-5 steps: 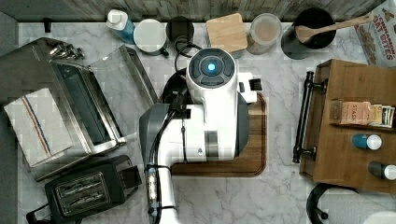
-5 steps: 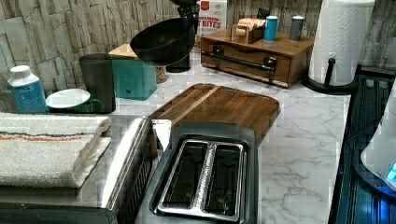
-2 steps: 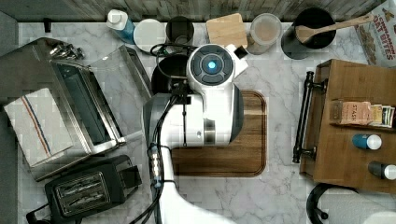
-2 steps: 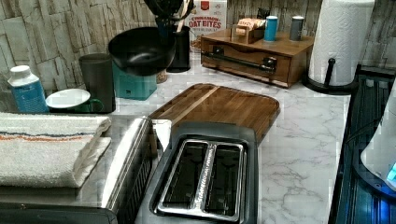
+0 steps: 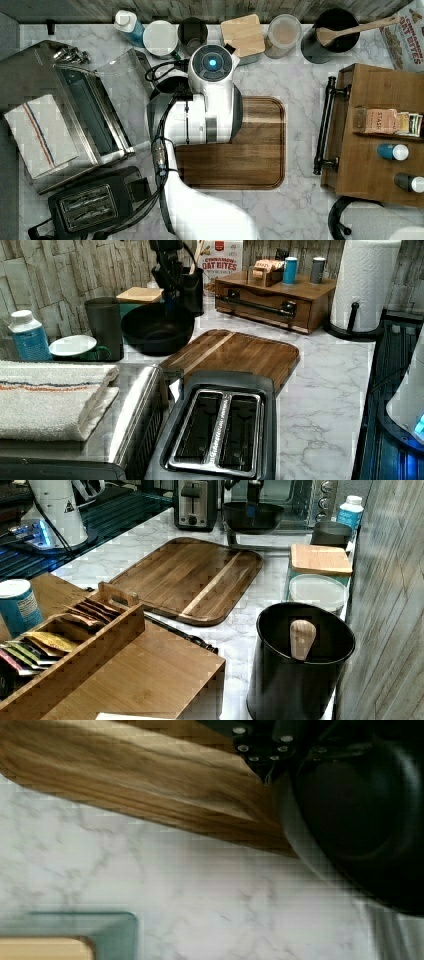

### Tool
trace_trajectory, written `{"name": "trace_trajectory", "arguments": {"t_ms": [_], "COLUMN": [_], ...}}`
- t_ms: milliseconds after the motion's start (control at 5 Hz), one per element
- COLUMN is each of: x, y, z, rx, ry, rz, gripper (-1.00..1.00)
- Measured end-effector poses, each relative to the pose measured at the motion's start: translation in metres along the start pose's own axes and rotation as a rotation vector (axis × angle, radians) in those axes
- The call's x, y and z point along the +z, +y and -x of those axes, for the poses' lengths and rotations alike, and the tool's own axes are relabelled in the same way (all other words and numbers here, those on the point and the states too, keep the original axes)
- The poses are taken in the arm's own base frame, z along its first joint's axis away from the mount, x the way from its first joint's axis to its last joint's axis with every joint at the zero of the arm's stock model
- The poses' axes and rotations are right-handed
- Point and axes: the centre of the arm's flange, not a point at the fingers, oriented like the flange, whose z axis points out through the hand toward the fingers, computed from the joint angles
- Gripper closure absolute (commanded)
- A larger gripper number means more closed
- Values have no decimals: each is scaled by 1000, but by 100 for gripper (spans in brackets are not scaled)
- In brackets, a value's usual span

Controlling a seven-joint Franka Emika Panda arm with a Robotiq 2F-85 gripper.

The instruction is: Put the bowl in the oven.

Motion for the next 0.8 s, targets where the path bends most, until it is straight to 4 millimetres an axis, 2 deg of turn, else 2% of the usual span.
{"name": "trace_trajectory", "arguments": {"t_ms": [200, 400, 600, 800], "x": [14, 17, 16, 5], "y": [-16, -32, -51, -73], "z": [-5, -7, -11, -21], "rx": [-7, -33, -67, -105], "ry": [7, 2, 7, 33], "rz": [-41, -50, -54, -57], "gripper": [100, 100, 100, 100]}}
